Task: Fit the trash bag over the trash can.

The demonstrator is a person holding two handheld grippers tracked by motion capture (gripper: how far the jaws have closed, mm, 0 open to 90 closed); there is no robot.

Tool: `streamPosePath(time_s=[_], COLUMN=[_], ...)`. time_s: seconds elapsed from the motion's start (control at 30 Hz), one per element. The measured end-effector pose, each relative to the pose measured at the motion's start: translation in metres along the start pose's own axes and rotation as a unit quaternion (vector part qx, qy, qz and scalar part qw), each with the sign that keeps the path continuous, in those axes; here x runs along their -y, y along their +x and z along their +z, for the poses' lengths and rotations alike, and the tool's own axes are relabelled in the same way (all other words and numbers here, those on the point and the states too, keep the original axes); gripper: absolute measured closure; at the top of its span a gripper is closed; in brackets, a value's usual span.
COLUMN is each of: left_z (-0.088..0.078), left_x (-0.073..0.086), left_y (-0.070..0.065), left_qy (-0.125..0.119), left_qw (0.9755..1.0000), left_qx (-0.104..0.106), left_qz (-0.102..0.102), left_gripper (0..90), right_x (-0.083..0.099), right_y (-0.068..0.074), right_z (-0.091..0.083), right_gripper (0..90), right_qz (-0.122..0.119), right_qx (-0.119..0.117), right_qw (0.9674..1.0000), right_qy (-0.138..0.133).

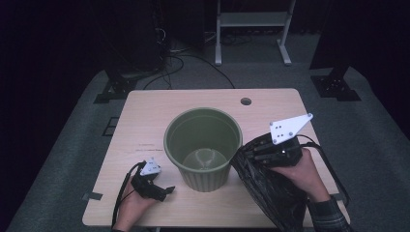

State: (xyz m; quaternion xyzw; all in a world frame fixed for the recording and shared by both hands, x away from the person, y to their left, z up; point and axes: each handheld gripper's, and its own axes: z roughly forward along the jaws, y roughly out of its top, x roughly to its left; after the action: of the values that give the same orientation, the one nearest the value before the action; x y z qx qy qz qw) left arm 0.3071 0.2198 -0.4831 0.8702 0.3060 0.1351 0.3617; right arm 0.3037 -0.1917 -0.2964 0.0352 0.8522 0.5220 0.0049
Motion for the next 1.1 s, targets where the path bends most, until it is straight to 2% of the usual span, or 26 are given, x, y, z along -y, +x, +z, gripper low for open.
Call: streamPosePath(time_s=[0.17, 0.33, 0.57, 0.87, 1.1], left_z=[0.0, 0.0, 0.0, 0.0, 0.0], left_x=[0.0, 0.0, 0.0, 0.0, 0.0], left_y=[0.0, 0.0, 0.0, 0.0, 0.0], left_qy=[0.0, 0.0, 0.0, 0.0, 0.0], left_qw=[1.0, 1.0, 1.0, 1.0, 1.0], left_qx=[0.0, 0.0, 0.0, 0.0, 0.0], left_qz=[0.0, 0.0, 0.0, 0.0, 0.0], left_gripper=[0.0, 0.0, 0.0, 0.0, 0.0], right_x=[-0.014, -0.037, -0.058, -0.096, -0.121], right_y=[-0.002, -0.007, -0.014, -0.027, -0.038], right_z=[0.003, 0.012, 0.022, 0.034, 0.051], right_gripper=[87.5, 87.5, 87.5, 87.6, 87.5], right_qz=[-0.011, -0.023, -0.029, -0.036, -0.045], right_qx=[-0.003, -0.02, -0.02, -0.019, -0.023], right_qw=[0.9999, 0.9995, 0.9994, 0.9986, 0.9975], right_qy=[0.002, -0.004, -0.003, -0.034, -0.05])
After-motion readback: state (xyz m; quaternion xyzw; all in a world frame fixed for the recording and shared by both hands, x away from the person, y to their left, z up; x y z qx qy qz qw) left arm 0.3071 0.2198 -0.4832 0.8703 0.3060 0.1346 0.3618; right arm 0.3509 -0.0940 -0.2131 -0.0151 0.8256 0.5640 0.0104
